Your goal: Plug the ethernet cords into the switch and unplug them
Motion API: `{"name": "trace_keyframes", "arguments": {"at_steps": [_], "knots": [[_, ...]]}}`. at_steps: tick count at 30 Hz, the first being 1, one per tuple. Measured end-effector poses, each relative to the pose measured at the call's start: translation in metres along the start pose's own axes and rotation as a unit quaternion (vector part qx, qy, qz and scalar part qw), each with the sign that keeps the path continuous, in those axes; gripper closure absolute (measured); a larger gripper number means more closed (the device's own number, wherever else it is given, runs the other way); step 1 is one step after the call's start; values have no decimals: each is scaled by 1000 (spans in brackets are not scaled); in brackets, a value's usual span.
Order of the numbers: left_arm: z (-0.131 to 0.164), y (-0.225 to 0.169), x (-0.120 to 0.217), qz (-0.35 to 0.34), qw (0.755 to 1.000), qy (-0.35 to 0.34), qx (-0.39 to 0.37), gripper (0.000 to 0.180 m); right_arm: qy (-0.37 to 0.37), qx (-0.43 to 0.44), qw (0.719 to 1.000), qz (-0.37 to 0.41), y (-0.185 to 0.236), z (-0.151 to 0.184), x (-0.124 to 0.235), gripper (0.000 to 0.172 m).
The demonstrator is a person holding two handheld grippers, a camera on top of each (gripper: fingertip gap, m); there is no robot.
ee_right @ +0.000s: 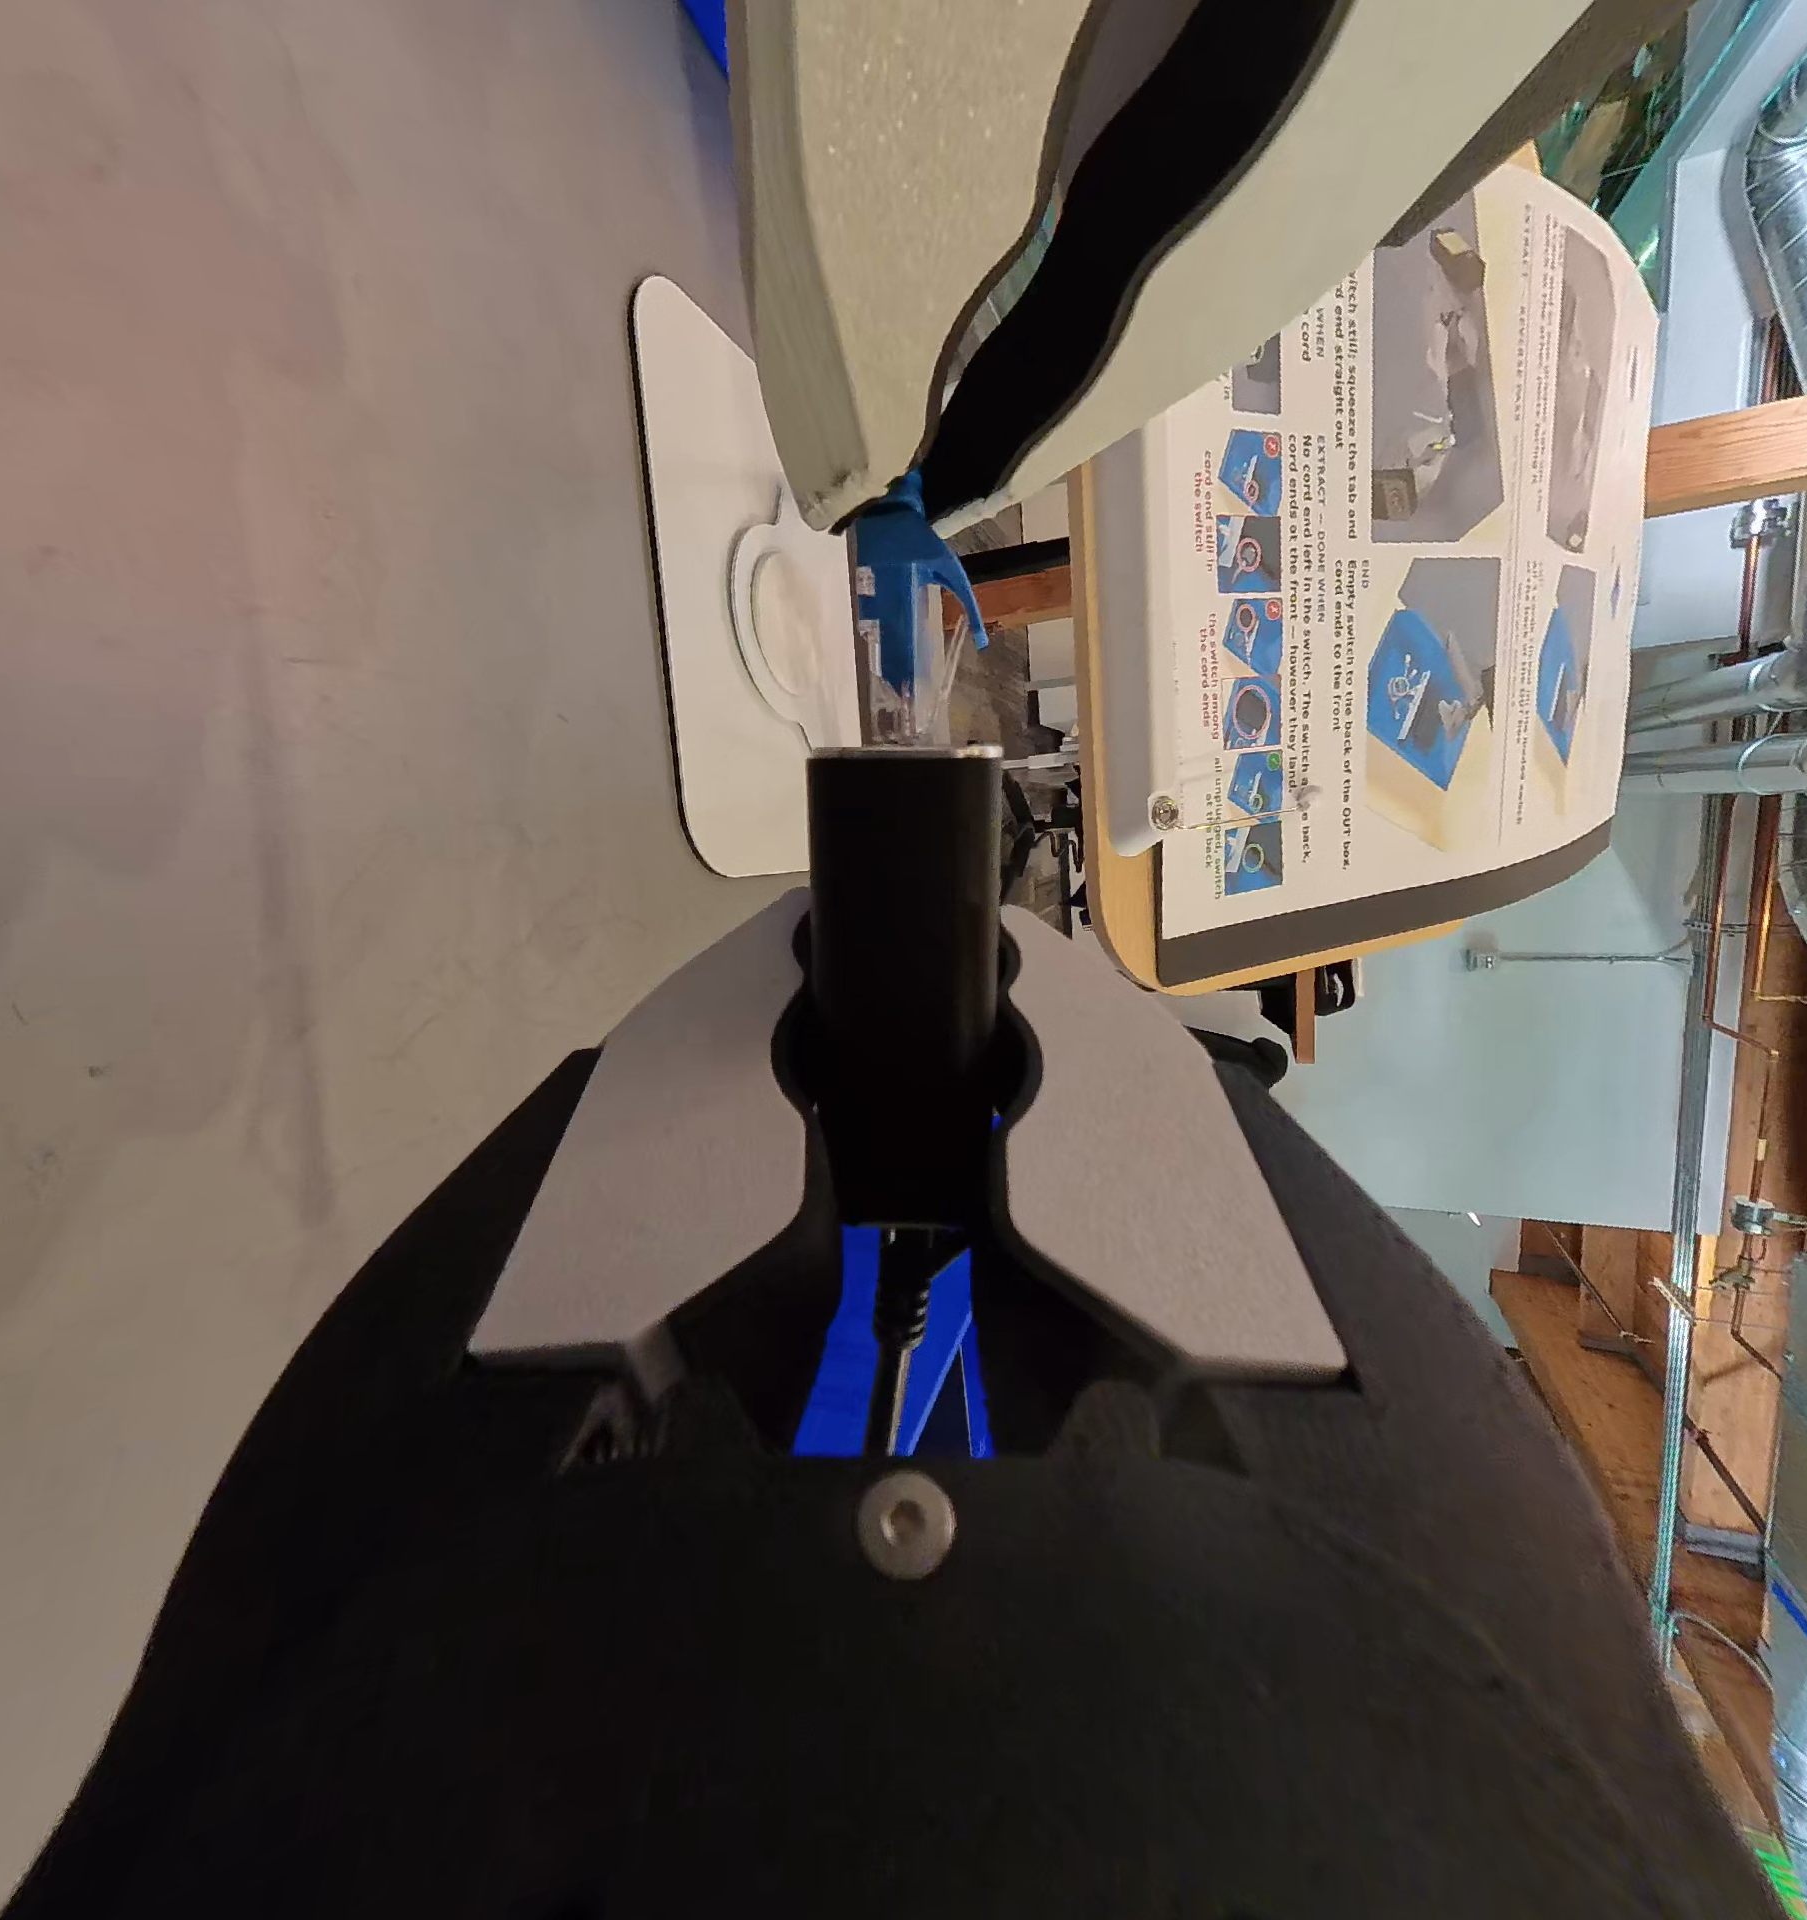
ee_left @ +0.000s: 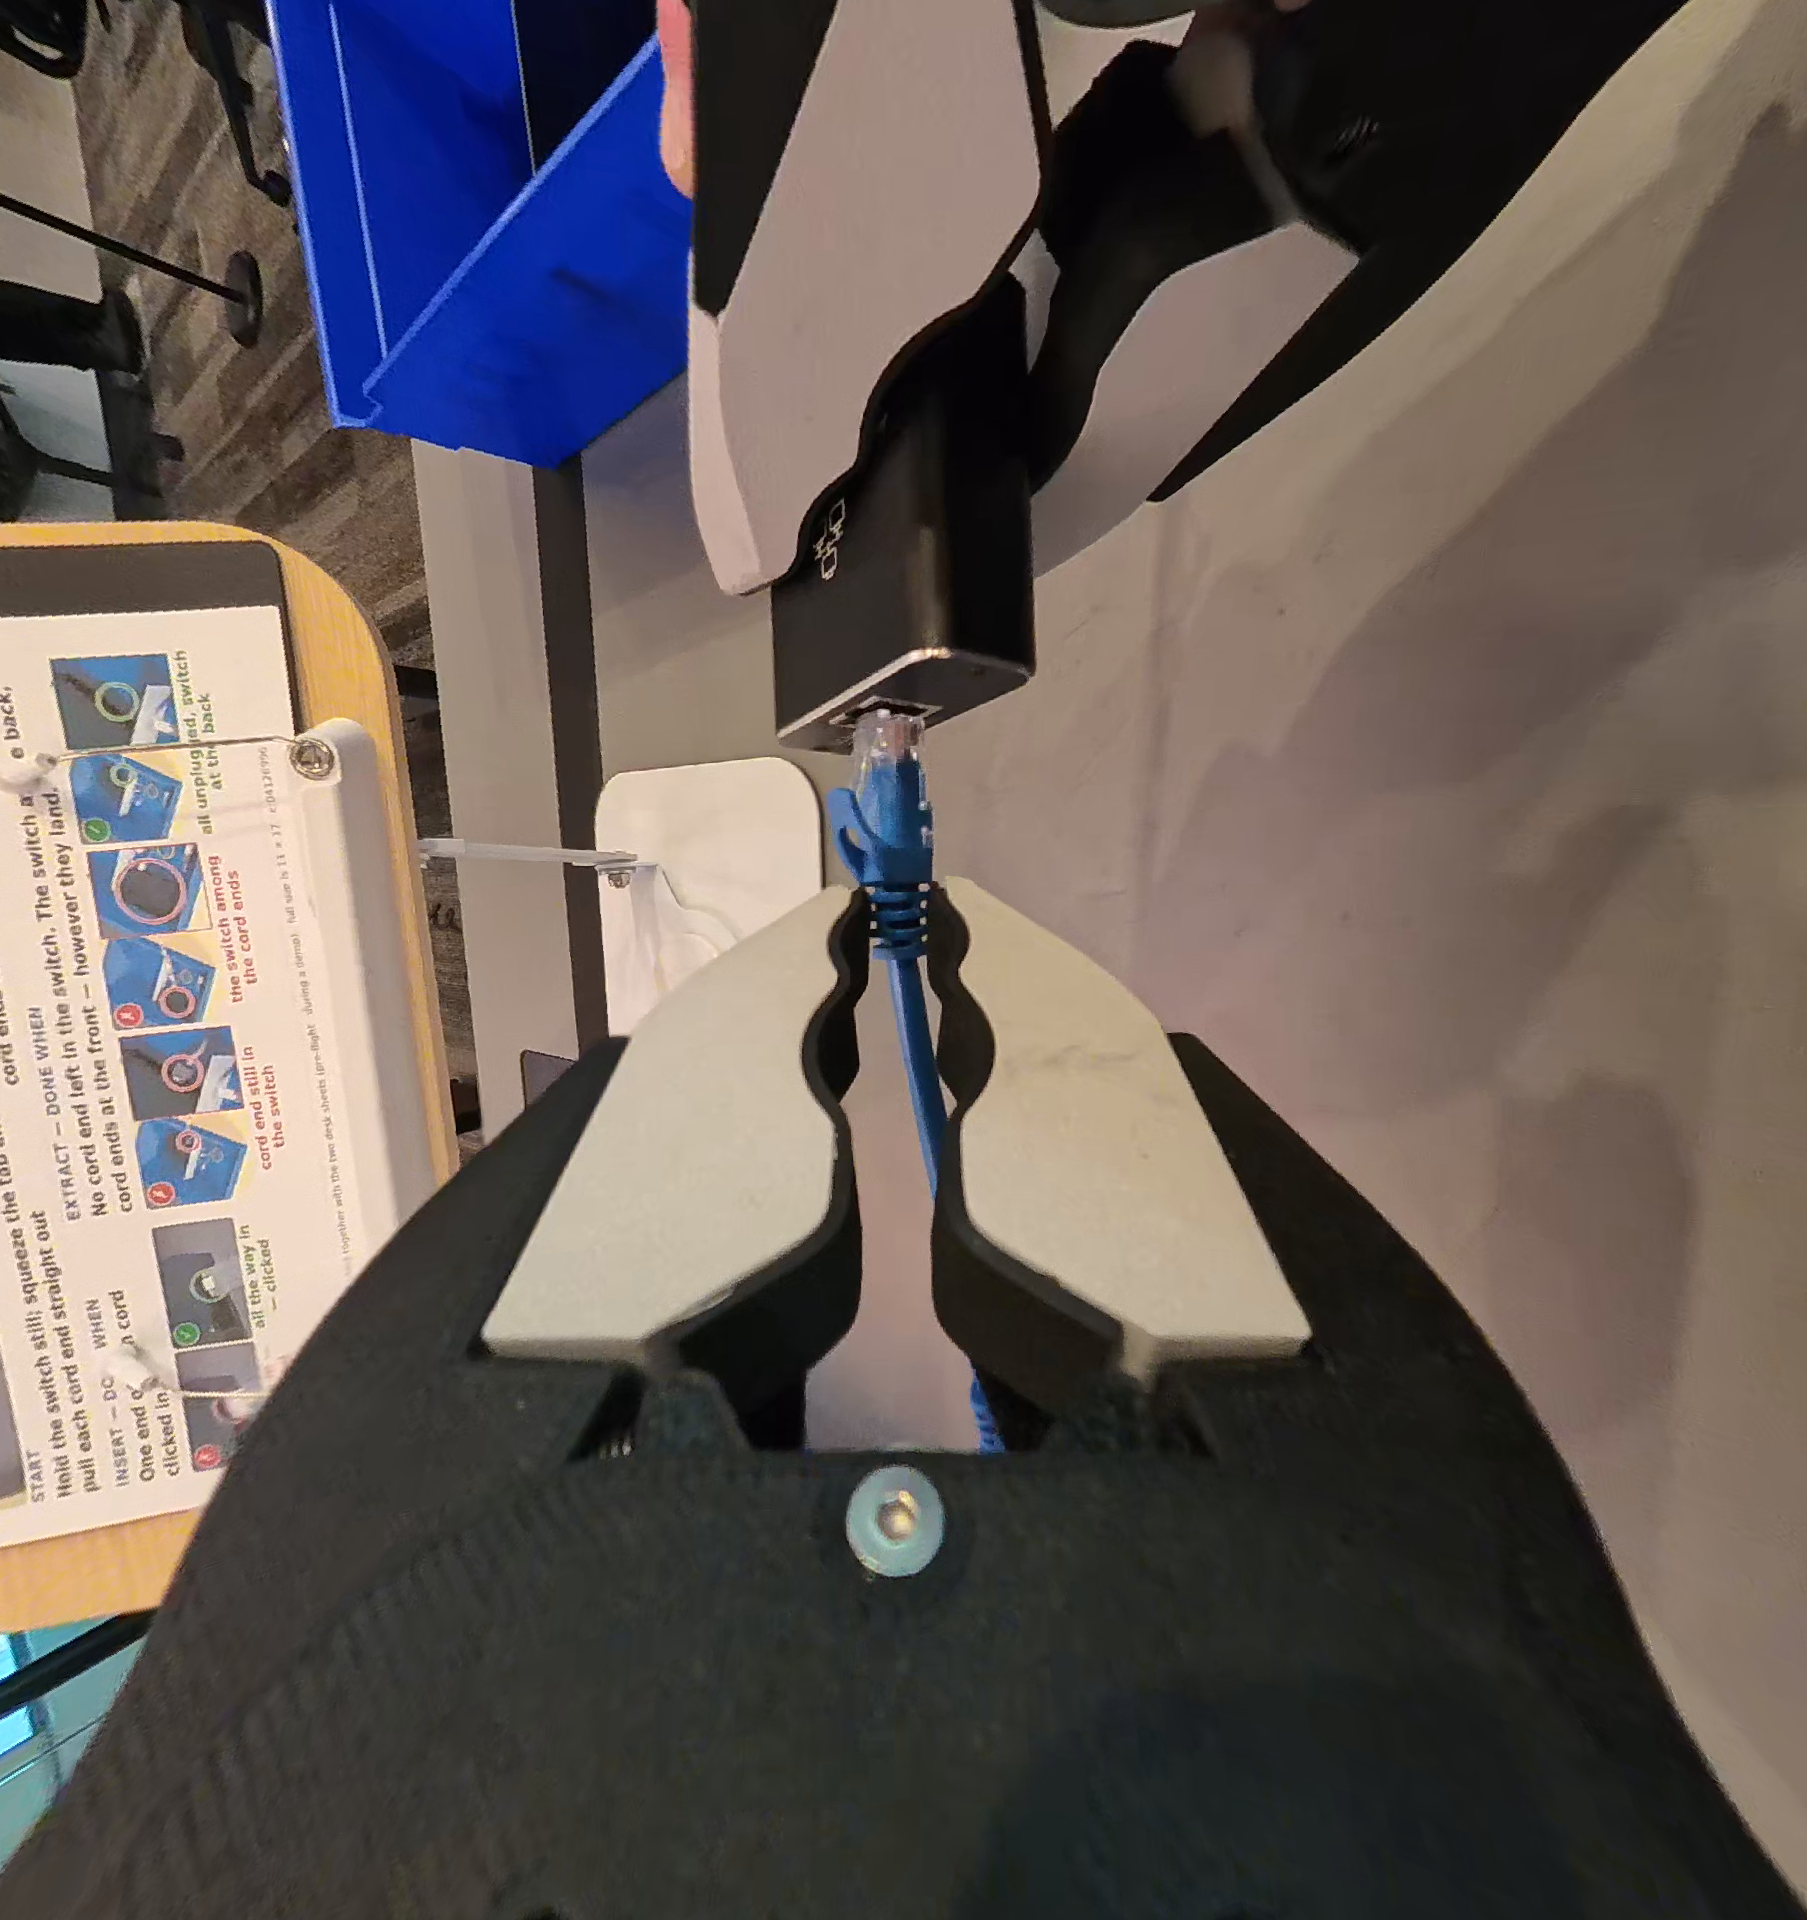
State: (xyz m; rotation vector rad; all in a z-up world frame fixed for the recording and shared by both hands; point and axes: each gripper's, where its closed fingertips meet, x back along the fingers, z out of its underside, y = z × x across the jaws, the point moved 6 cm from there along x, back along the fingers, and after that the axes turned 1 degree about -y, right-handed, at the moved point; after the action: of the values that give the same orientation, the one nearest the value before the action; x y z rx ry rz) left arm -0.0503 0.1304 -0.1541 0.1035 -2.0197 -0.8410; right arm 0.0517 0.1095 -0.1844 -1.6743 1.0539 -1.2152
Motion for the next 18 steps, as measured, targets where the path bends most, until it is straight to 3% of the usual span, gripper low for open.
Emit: {"name": "trace_keyframes", "arguments": {"at_steps": [18], "knots": [[-3,-3,-1,-30,999,4,-26,171,-9,-39,998,-41,2,4,-2,144]]}}
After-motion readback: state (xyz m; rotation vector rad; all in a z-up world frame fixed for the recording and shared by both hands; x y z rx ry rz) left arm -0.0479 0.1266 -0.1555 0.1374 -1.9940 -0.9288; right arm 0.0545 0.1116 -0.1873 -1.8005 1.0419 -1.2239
